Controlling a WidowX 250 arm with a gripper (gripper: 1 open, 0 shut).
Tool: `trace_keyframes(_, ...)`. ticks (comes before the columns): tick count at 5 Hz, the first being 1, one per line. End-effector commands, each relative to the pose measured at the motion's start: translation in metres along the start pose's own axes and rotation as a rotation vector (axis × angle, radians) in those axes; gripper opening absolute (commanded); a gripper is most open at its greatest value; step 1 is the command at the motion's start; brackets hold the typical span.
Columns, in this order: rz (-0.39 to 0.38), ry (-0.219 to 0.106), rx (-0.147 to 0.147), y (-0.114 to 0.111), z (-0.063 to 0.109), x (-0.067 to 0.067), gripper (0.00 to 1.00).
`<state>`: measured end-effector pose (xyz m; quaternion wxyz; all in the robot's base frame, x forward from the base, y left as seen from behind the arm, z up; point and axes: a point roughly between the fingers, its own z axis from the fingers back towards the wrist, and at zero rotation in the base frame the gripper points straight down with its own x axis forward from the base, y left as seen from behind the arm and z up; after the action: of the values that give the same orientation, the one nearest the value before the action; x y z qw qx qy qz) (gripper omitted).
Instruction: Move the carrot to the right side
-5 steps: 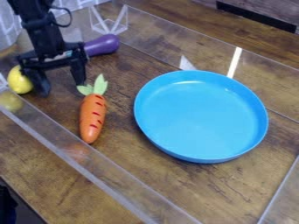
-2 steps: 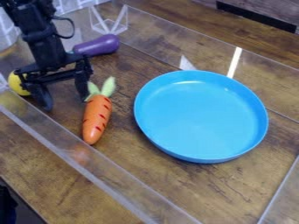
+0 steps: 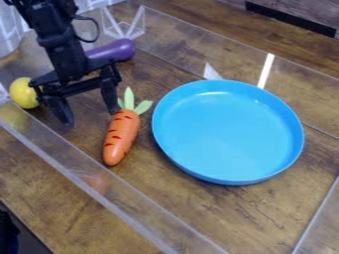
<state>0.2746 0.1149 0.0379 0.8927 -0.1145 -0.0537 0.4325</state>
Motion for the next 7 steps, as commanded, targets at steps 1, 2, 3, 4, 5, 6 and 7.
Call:
trace_keyframes(1,-0.015,-0.029,-0.022,-0.013,-0.003,0.002,1.00)
trace_keyframes(2,-0.054,-0.020,-0.029,-0.018,-0.006,-0.008,1.00)
trace_keyframes(3,-0.088,-0.009,-0.039,-0.025,-0.008,-0.016,1.00)
trace_keyframes(4,-0.126,0.006,-0.047,-0.031,-0.006,-0.025,1.00)
trace_keyframes(5,-0.134,0.006,-0.047,-0.030,-0.011,-0.023,1.00)
trace_keyframes(6,-0.199,0.022,-0.048,-0.032,-0.018,-0.018,1.00)
trace_keyframes(7,-0.264,0.039,-0.048,-0.035,-0.024,-0.013,1.00)
